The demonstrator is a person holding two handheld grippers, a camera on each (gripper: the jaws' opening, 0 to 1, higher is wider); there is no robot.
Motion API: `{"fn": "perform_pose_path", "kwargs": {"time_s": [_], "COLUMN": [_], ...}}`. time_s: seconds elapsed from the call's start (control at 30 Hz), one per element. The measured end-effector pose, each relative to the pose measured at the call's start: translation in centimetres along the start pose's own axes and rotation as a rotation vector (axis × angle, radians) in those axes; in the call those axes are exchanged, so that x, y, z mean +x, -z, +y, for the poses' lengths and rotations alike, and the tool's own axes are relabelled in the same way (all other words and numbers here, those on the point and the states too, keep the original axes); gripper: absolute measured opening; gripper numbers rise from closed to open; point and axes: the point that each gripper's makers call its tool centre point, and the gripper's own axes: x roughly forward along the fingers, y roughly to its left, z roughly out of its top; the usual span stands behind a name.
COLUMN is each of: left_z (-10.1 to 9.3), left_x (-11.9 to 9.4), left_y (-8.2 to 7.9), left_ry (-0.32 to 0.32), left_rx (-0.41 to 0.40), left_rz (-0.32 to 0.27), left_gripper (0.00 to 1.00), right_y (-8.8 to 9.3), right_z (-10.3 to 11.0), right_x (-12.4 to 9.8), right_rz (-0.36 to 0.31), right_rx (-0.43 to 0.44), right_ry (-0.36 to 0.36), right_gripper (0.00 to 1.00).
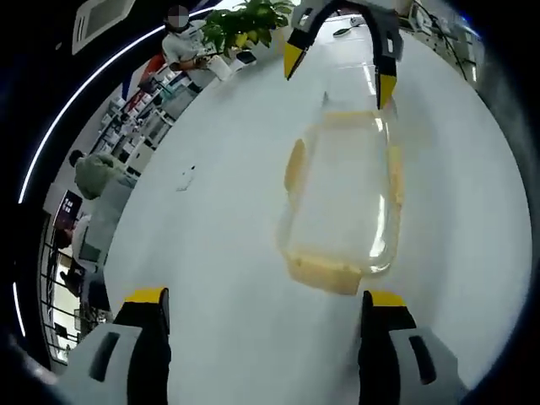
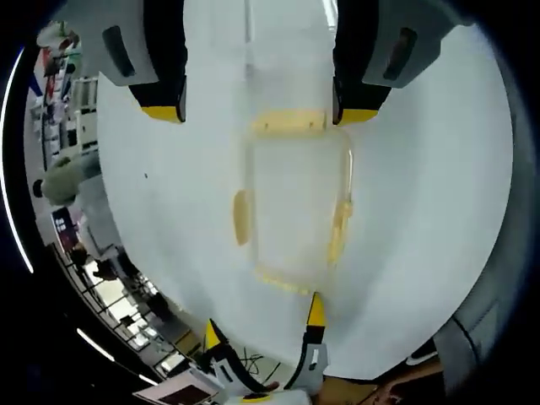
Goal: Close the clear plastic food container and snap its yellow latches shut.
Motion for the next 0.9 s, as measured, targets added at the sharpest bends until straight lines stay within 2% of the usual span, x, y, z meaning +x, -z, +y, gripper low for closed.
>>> {"fn": "perform_pose_path", "kwargs": {"time_s": [0.2, 0.33, 0.37, 0.47, 0.6, 0.73, 0.8, 0.9], "left_z": [0.2, -0.1, -0.1, -0.2, -0.7, -0.9, -1.3, -1.7], "left_x": [0.6, 1.0, 1.1, 1.4, 1.6, 1.8, 1.9, 2.0], "left_y": [-0.6, -0.9, -0.9, -1.0, -1.3, -1.5, -1.9, -1.7], "left_ry": [0.035, 0.078, 0.082, 0.107, 0.157, 0.167, 0.192, 0.229], "left_rx": [0.036, 0.042, 0.041, 0.052, 0.072, 0.088, 0.104, 0.087], "left_rz": [-0.005, -0.002, -0.002, 0.005, 0.012, 0.017, 0.007, 0.031], "left_gripper": [0.92, 0.89, 0.89, 0.89, 0.85, 0.84, 0.8, 0.74], "right_y": [0.4, 1.0, 0.6, 0.6, 0.9, 1.0, 1.0, 0.9], "right_z": [-0.1, 0.7, 0.9, 0.4, 0.9, 0.9, 1.8, 2.1], "right_x": [1.0, 1.7, 1.9, 2.4, 2.7, 2.8, 2.9, 2.9], "right_rz": [0.021, 0.041, 0.025, 0.034, 0.061, 0.067, 0.071, 0.064], "right_rx": [0.0, -0.005, 0.035, 0.02, 0.057, 0.06, 0.073, 0.071], "right_ry": [-0.038, -0.094, -0.116, -0.113, -0.189, -0.234, -0.316, -0.371], "right_gripper": [0.68, 0.68, 0.65, 0.68, 0.64, 0.63, 0.57, 0.52]}}
